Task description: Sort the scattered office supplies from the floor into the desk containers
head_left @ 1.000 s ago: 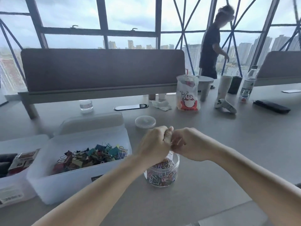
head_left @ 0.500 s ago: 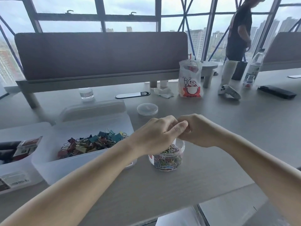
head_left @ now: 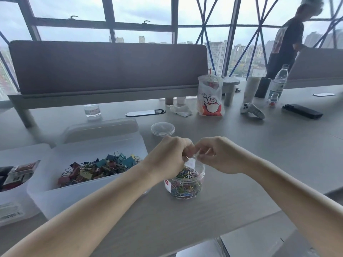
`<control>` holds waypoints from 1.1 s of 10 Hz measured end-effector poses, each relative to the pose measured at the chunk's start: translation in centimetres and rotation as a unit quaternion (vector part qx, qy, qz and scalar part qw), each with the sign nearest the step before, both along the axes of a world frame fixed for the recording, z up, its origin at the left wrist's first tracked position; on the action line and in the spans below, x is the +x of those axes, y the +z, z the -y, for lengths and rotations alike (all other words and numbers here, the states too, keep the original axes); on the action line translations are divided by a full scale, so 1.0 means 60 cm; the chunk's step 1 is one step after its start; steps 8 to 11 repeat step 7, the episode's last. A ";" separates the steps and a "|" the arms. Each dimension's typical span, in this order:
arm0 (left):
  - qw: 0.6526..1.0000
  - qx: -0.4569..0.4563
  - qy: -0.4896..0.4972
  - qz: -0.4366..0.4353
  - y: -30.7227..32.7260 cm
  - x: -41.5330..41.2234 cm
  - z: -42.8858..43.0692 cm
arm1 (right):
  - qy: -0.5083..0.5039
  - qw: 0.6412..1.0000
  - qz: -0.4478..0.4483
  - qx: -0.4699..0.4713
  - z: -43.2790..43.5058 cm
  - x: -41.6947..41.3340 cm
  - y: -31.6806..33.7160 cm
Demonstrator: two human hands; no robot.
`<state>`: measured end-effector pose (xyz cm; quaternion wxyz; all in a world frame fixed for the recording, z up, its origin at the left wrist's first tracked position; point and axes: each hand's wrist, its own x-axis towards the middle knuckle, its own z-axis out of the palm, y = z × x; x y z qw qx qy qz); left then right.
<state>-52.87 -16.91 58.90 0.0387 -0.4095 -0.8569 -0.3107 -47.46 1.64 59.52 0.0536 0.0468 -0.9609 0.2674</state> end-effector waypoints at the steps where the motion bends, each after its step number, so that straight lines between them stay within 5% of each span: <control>1: 1.000 0.000 0.008 -0.022 0.000 0.002 0.000 | -0.002 1.000 0.001 0.001 0.000 0.000 0.002; 3: 0.995 0.074 0.006 0.064 0.018 0.000 0.007 | 0.006 1.000 -0.020 0.009 -0.008 -0.003 0.008; 5: 0.991 0.001 0.015 0.131 0.042 -0.021 0.030 | 0.048 0.997 -0.054 0.006 -0.009 -0.015 0.012; 6: 0.947 0.097 0.017 0.307 0.048 -0.022 0.035 | 0.047 0.997 -0.030 0.054 -0.012 -0.018 0.027; 7: 0.858 0.274 0.037 0.433 0.073 -0.028 0.045 | 0.016 0.994 -0.099 -0.052 -0.017 0.004 0.112; 11: 0.858 0.274 0.037 0.433 0.073 -0.028 0.045 | 0.016 0.994 -0.099 -0.052 -0.017 0.004 0.112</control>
